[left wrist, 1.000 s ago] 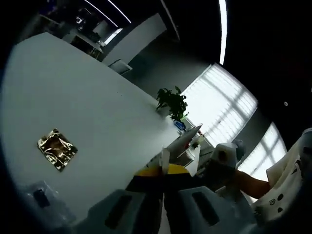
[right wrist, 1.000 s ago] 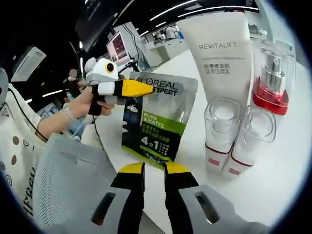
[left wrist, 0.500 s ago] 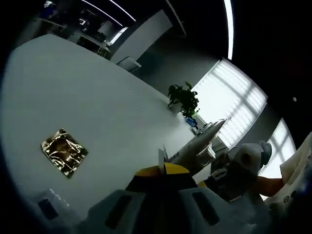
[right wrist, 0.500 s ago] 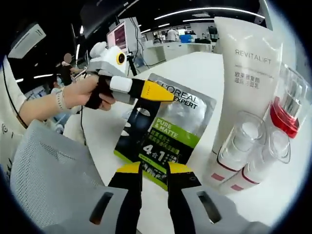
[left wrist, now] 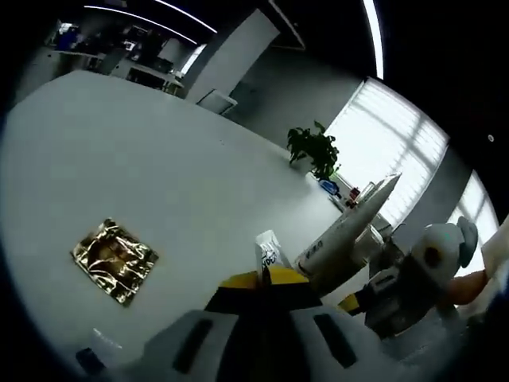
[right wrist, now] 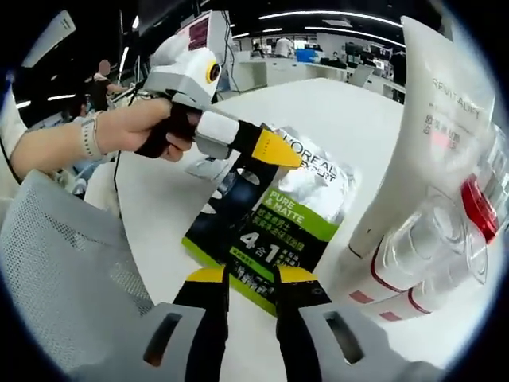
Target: Arrange the skincare products in the storage area until every visible bottle or jar stands upright without overlapping.
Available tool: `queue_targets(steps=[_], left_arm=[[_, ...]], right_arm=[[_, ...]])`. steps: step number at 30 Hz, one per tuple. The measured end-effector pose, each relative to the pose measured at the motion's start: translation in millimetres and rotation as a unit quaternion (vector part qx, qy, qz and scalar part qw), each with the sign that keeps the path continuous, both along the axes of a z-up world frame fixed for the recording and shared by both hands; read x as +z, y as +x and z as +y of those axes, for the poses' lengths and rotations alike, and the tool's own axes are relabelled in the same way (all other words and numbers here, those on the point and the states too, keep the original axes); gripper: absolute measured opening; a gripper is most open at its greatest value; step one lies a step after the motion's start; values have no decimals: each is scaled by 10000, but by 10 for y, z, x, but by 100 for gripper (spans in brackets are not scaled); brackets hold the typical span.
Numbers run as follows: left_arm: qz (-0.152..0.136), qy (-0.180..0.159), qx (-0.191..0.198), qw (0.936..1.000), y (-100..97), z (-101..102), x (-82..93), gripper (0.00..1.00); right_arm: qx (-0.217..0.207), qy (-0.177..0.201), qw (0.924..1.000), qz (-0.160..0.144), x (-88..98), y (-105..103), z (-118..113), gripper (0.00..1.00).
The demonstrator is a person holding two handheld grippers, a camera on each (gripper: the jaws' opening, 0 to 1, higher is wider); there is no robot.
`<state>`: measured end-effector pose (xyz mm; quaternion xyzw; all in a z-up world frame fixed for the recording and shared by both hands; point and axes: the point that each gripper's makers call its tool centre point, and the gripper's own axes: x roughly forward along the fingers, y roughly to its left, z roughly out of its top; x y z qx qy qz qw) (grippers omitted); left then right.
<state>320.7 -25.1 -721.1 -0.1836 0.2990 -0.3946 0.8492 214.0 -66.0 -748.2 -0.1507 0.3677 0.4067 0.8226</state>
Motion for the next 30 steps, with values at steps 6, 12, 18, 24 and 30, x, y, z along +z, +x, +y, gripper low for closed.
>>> queue_targets(steps=[6, 12, 18, 24, 30], left_arm=[[-126, 183, -96, 9997, -20, -83, -47, 0], [-174, 367, -225, 9989, -30, -90, -108, 0], [-200, 459, -292, 9983, -3, -108, -154, 0], [-279, 463, -384, 9978, 15, -161, -150, 0], [-225, 581, -506, 9968, 66, -160, -199, 0]], right_arm=[[-22, -209, 9998, 24, -98, -15, -65, 22], [-20, -293, 9996, -49, -101, 24, -87, 22], [18, -438, 9990, -82, -133, 32, -136, 22], [-22, -518, 9986, -121, -143, 48, -160, 23], [12, -515, 9986, -117, -148, 46, -144, 23]])
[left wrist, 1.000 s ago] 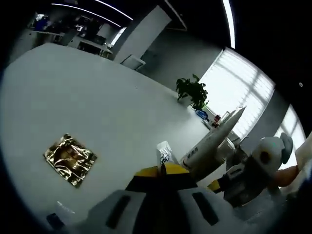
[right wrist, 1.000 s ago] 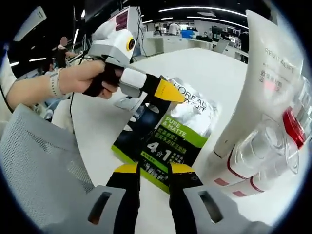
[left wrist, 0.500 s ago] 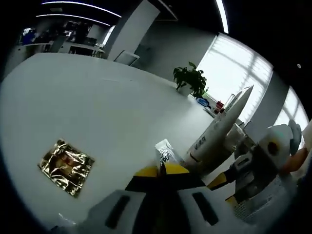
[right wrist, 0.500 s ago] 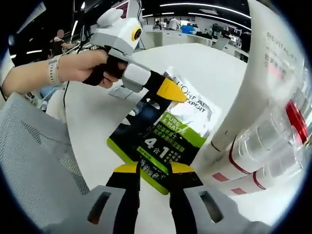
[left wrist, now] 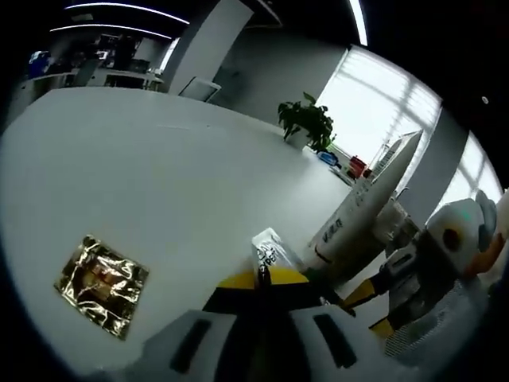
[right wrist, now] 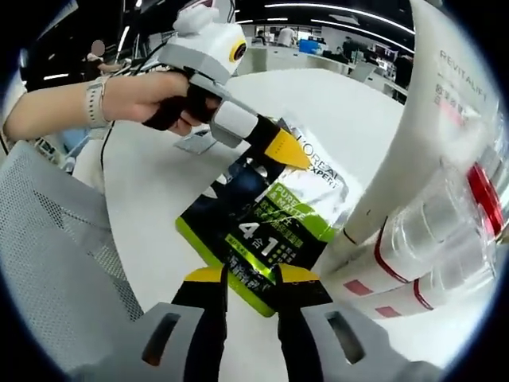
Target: Arrange the skincare products in the storage area until every visible bottle or jar stands upright without overlapping.
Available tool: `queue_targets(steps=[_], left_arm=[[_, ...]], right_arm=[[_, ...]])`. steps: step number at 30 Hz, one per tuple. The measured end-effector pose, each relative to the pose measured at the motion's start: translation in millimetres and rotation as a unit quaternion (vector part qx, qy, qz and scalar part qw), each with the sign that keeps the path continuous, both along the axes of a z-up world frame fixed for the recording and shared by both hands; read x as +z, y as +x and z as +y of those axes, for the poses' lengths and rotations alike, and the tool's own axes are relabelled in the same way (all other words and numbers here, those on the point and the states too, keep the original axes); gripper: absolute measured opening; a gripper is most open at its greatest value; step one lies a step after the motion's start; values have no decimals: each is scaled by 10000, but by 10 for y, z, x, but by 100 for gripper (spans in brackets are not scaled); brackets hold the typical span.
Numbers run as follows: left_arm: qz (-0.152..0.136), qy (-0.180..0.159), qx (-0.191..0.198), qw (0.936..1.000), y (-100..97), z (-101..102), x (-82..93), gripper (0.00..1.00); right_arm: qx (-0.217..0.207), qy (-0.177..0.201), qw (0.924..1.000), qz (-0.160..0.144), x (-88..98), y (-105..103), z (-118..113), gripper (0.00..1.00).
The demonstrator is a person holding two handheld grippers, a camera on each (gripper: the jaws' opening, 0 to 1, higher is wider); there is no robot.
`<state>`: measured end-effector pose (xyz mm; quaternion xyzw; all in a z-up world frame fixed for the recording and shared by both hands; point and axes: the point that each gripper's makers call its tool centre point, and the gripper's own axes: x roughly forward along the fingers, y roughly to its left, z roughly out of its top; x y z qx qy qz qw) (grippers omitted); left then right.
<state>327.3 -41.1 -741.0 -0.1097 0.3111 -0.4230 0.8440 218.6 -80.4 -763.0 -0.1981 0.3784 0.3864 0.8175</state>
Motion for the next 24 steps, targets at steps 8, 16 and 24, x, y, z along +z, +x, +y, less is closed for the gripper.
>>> queue_targets(steps=[8, 16, 24], left_arm=[[-9, 87, 9, 10000, 32, 15, -40, 0], [-170, 189, -117, 9996, 34, 14, -50, 1], [-367, 310, -160, 9987, 55, 57, -30, 7]], right_arm=[[-101, 48, 9999, -7, 0, 33, -49, 24], [-97, -56, 9999, 22, -13, 29, -39, 24], [-139, -44, 9999, 64, -26, 30, -42, 24]])
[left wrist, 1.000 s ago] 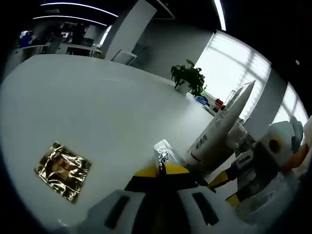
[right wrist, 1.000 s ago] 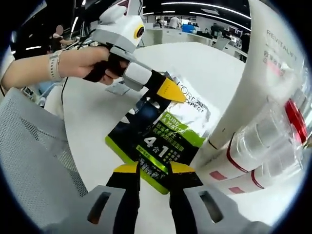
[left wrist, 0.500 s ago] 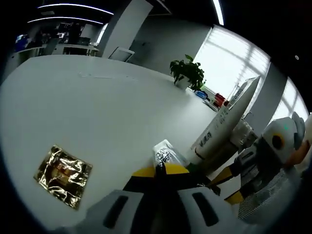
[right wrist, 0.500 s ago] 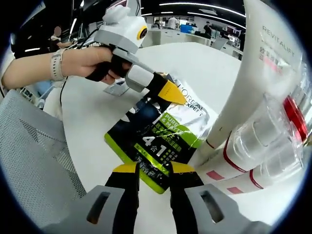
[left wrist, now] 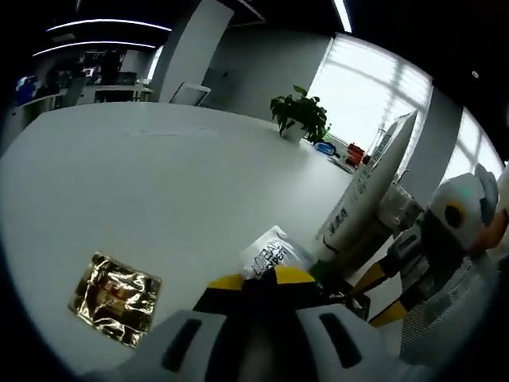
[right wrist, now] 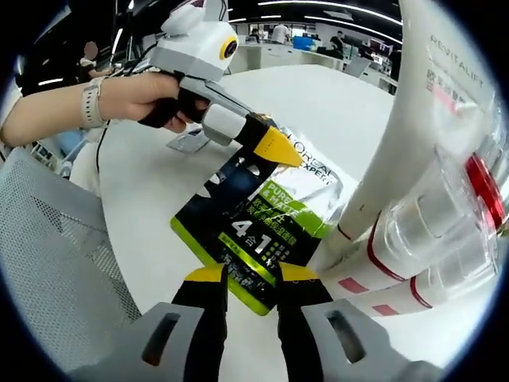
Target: Arrange the skincare products in the storage area until every visible bottle or jar stands upright without overlapping.
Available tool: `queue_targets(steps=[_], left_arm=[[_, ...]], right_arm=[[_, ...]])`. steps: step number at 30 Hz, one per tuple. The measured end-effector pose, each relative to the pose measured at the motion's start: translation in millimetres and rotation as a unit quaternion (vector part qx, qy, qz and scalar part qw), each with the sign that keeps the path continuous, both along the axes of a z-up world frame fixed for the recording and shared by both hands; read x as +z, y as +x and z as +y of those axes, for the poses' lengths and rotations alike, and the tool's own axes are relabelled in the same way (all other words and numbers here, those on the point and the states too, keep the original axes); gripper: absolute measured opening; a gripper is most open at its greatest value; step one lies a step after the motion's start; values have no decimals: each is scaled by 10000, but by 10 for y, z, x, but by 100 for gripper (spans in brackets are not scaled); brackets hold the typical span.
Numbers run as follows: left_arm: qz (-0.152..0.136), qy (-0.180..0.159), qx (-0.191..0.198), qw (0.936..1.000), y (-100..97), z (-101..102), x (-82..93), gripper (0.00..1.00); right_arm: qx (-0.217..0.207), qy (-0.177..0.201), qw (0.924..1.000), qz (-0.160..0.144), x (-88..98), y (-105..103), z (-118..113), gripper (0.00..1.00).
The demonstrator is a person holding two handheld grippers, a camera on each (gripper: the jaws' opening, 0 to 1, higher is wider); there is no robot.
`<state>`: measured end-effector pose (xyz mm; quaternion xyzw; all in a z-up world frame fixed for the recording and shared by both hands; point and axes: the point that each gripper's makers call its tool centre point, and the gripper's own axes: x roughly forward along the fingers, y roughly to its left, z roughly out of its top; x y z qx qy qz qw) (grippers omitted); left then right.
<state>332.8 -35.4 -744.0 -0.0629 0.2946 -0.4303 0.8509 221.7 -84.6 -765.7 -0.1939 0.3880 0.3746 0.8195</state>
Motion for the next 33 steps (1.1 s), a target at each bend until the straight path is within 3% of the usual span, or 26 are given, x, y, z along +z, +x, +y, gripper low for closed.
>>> queue_targets(steps=[2, 7, 13, 18, 24, 33], left_arm=[[17, 71, 153, 9999, 53, 61, -22, 7], [-322, 231, 272, 9988, 134, 157, 49, 14], [-468, 249, 492, 9974, 240, 302, 125, 19], [-937, 680, 187, 9931, 101, 269, 192, 22], [-1032, 991, -146, 9896, -97, 153, 144, 23], [-933, 1188, -164, 9884, -74, 174, 8, 28]], right_arm=[[-4, -11, 10000, 2, -4, 3, -3, 24], [11, -24, 10000, -6, -3, -5, -3, 24], [-9, -36, 10000, 5, -5, -4, -5, 24], [-17, -35, 10000, 5, -8, -3, -3, 24], [-4, -32, 10000, 3, -8, 1, -3, 24], [-3, -26, 10000, -4, -9, 3, -4, 24]])
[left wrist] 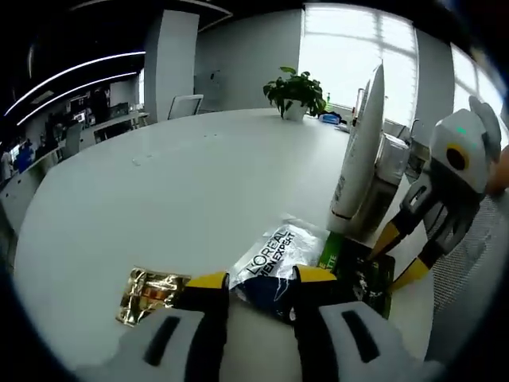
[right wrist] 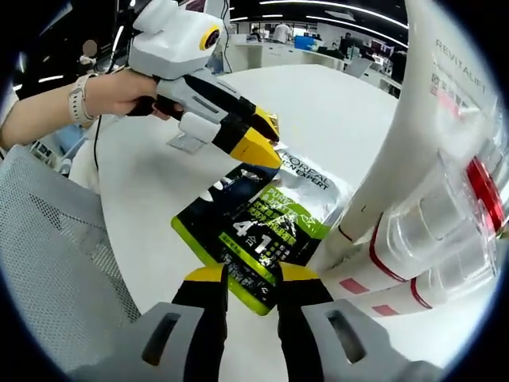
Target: Arrange the skincare products in the storage area until every visible bottle or jar stands upright without overlapping.
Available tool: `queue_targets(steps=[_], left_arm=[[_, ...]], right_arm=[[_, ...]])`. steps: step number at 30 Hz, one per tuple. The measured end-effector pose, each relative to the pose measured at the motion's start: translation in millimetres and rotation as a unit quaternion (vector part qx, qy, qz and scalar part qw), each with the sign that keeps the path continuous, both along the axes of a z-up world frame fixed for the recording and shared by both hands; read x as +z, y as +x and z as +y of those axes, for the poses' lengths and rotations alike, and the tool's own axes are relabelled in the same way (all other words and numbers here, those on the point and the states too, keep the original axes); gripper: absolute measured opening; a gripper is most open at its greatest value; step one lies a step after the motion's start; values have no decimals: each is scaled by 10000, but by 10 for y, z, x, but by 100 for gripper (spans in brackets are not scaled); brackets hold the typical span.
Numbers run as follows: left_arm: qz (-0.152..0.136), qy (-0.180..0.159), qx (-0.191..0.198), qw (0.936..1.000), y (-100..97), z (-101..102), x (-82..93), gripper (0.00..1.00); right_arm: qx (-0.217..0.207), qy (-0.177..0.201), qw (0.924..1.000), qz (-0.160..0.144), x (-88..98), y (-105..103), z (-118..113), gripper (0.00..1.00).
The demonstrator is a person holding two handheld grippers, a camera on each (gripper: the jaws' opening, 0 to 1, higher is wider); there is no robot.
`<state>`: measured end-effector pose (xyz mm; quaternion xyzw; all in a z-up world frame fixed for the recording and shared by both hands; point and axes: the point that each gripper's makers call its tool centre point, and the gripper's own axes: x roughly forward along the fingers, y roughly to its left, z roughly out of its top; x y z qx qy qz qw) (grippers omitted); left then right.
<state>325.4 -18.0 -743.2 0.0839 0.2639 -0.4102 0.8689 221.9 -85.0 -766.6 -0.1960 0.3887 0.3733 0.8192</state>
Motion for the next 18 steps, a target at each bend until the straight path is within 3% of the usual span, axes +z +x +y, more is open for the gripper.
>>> queue_targets(steps=[8, 18], left_arm=[[153, 179, -71, 9997, -50, 1, -99, 26], [380, 62, -11, 9993, -40, 10, -138, 30]], right_arm=[[-26, 14, 10000, 12, 0, -3, -2, 24], [-3, -4, 10000, 5, 2, -4, 1, 24]])
